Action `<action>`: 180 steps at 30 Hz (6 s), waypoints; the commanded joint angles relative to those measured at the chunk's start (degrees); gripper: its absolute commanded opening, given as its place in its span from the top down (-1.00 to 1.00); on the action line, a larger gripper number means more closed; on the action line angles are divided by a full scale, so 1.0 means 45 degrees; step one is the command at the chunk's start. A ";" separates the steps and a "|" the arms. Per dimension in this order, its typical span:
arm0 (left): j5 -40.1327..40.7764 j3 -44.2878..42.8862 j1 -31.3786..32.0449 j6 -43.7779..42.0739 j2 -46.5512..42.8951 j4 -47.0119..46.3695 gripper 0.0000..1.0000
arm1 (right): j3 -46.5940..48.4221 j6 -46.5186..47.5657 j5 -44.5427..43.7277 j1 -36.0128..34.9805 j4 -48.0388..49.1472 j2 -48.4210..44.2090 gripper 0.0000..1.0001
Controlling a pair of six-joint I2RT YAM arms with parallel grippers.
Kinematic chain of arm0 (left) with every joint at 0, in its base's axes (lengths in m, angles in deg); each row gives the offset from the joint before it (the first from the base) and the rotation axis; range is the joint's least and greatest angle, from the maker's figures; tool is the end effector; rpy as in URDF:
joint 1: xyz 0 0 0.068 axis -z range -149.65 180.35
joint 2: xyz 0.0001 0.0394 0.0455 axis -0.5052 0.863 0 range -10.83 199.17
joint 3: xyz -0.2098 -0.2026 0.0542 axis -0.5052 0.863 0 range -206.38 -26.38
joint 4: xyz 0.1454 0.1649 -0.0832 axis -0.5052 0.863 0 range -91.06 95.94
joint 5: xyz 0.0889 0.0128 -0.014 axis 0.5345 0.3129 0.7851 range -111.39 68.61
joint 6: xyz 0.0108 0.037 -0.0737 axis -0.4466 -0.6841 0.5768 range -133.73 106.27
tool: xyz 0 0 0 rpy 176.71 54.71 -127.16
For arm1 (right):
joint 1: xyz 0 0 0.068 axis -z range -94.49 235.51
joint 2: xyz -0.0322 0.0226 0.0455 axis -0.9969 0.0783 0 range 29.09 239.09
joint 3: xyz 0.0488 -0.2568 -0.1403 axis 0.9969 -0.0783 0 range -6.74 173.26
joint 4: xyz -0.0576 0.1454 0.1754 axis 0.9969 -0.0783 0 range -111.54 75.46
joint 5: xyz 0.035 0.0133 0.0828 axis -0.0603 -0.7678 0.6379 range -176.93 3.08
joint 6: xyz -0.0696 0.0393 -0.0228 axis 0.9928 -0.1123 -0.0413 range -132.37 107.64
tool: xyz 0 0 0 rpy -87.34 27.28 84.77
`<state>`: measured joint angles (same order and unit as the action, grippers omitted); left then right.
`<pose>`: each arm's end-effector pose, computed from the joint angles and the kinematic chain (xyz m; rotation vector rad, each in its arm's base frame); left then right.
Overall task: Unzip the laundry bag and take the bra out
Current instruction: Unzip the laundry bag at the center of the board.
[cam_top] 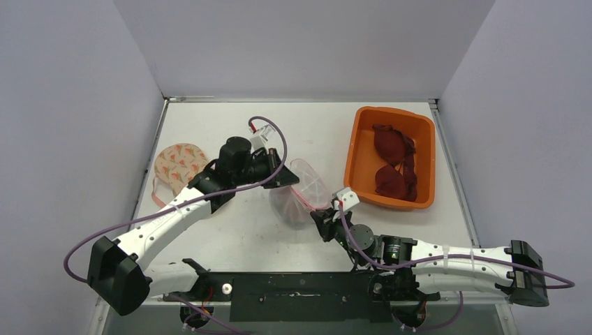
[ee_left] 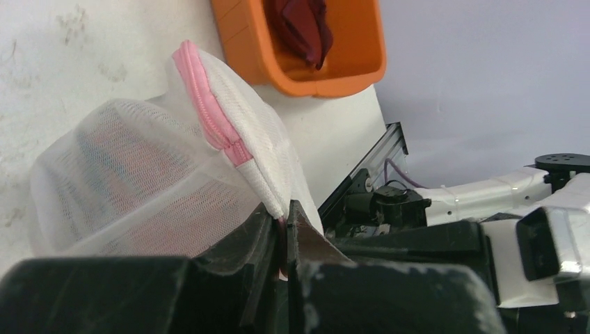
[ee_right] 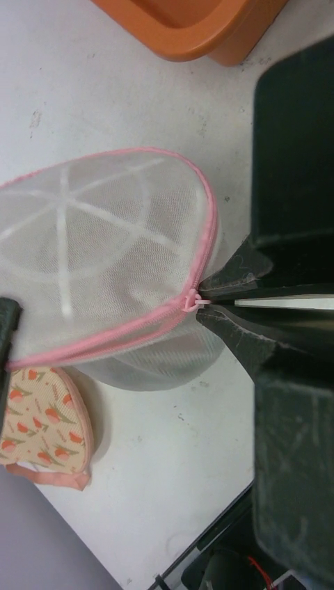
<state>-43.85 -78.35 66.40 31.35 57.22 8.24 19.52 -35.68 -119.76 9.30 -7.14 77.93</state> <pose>0.1974 -0.1780 0.3183 0.1027 2.2253 -1.2422 0.0819 0.1686 0.2677 -0.4399 1.7974 0.7103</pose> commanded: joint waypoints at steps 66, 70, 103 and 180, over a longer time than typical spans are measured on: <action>0.5650 0.6318 0.2625 0.9151 -0.1725 -0.4859 0.84 | -0.0704 -0.2626 0.5061 0.1257 0.3055 0.2264 0.90; 0.5760 0.6313 0.2611 0.8918 -0.1847 -0.4769 1.00 | -0.0681 -0.2652 0.4719 0.1280 0.2681 0.2061 0.89; 0.1835 0.1643 -0.0136 0.2751 -0.1930 -0.2208 1.00 | 0.0752 -0.0519 0.3489 0.1251 0.1282 0.0261 0.89; 0.5792 0.5532 0.2484 0.7400 -0.2582 -0.3337 1.00 | -0.0226 -0.1265 0.1752 0.0244 0.1862 0.1471 0.89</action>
<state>-19.87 -53.28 77.92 66.89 46.71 -5.42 19.15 -41.62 -107.55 10.79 2.37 88.40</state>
